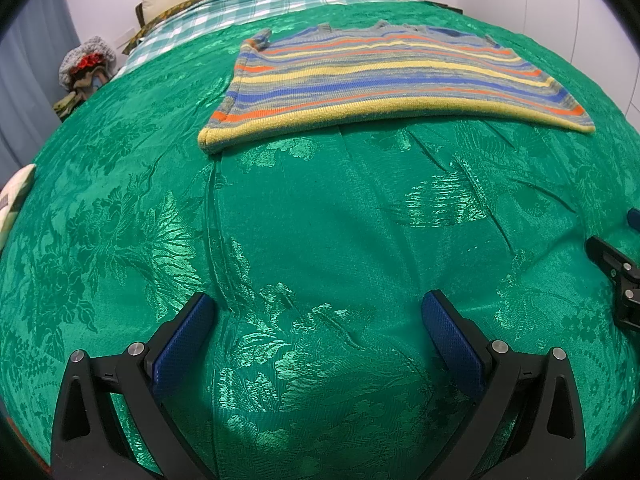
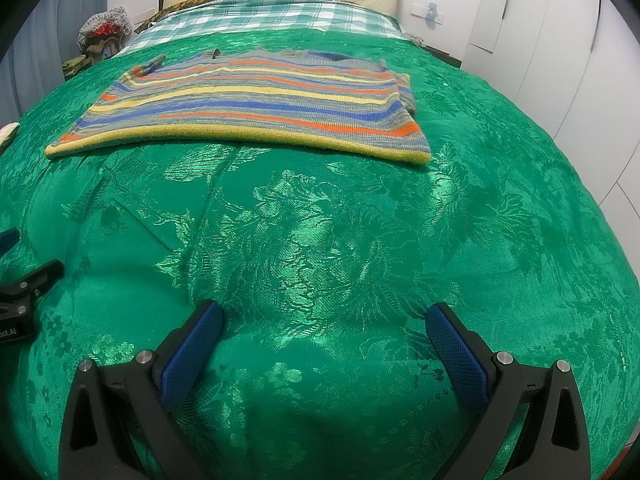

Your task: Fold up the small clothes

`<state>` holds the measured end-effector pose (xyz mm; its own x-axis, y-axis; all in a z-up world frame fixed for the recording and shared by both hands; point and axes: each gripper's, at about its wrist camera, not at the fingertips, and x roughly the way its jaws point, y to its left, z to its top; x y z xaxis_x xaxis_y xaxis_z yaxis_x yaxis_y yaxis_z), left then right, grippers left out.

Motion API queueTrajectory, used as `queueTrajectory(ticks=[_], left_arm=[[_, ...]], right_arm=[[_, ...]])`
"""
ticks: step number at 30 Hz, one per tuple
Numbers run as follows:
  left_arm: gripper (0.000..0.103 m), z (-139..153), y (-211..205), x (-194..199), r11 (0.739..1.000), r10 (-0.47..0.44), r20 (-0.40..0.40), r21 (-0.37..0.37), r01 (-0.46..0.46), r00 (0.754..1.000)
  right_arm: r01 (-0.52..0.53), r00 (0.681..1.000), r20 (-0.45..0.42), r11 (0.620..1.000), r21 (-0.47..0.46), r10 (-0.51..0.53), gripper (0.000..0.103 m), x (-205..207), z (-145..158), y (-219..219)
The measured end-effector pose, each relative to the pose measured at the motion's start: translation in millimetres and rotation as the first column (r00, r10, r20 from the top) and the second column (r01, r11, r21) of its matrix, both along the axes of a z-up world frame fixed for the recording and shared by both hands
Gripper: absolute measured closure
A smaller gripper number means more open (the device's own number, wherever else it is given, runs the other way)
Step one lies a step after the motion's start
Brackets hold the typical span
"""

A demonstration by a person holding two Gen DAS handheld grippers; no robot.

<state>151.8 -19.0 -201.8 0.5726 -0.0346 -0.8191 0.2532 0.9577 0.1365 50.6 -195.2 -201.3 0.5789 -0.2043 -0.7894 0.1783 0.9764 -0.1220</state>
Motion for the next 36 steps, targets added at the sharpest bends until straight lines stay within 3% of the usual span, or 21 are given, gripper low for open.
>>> queueTrajectory(ticks=[15,19,24,26,28,32,36], left_arm=[[0.001,-6,0,5,1.0,-0.021,-0.019,-0.006,0.021,1.0],[0.001,-6,-1,16,0.999,-0.036,-0.058,-0.016,0.035,0.998],[0.001,10,5,-4,0.999,0.01,0.015,-0.036,-0.009,1.0],[0.001,30,4,-11,0.998,0.056,-0.066,0.012,-0.056,0.996],[0.001,64,-1,-25,0.999,0.043,-0.111,-0.018,-0.045,0.993],[0.001,170,-12,-66,0.994,0.009,-0.033,-0.105,-0.012,0.999],[0.001,233,-22,-89,0.987,-0.009,0.047,-0.159,0.016,0.999]], right_arm=[[0.0,1.0,-0.001,1.0,-0.001,0.0,0.002,0,0,0],[0.006,1.0,-0.008,1.0,-0.003,-0.006,0.002,2,-1,0],[0.005,1.0,-0.008,1.0,0.003,-0.005,0.002,1,0,-1],[0.0,1.0,-0.007,1.0,0.004,0.0,0.001,1,0,-1],[-0.002,1.0,-0.003,1.0,0.006,0.002,0.001,0,0,-2],[0.001,1.0,0.002,1.0,0.005,-0.001,0.001,-1,0,0],[0.002,1.0,-0.001,1.0,0.005,-0.002,0.001,-1,0,2]])
